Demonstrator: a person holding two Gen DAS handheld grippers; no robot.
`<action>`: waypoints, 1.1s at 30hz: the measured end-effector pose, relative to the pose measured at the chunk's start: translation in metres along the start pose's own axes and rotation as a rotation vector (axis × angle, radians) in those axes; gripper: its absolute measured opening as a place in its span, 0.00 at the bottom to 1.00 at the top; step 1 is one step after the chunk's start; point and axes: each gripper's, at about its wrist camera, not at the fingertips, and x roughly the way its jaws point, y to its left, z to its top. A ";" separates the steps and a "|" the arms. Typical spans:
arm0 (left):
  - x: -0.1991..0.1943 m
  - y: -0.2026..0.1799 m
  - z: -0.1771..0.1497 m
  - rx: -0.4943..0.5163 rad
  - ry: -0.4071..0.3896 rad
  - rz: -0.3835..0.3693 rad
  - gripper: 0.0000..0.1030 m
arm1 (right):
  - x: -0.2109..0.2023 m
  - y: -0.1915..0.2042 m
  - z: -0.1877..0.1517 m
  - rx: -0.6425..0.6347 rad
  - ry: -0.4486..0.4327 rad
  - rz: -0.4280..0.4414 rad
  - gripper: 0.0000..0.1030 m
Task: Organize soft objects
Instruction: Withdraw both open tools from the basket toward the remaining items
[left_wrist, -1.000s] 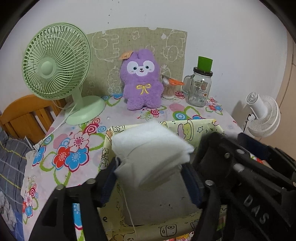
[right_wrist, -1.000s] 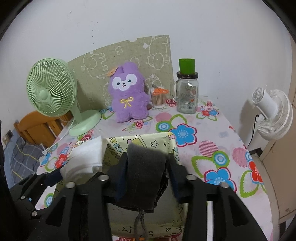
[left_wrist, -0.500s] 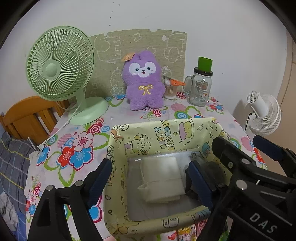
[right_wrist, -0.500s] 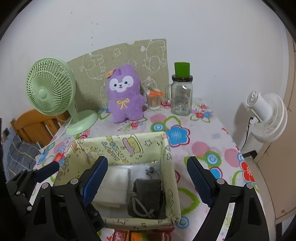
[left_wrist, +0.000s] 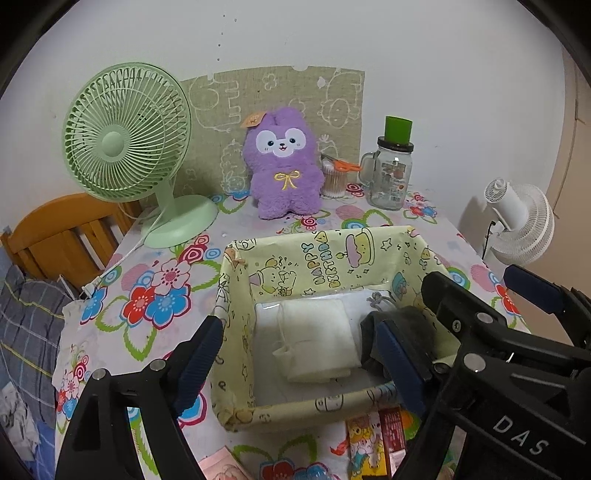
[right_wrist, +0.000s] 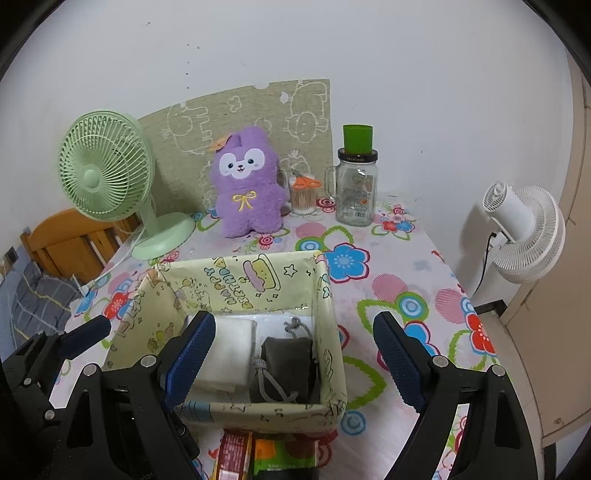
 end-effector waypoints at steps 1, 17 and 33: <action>-0.002 0.000 -0.001 -0.001 -0.002 -0.002 0.84 | -0.002 0.000 0.000 -0.001 -0.002 0.000 0.87; -0.038 0.006 -0.017 -0.004 -0.036 -0.017 0.84 | -0.040 0.011 -0.011 -0.038 -0.046 0.021 0.87; -0.061 0.009 -0.037 -0.009 -0.057 -0.021 0.84 | -0.064 0.014 -0.028 -0.057 -0.068 0.039 0.87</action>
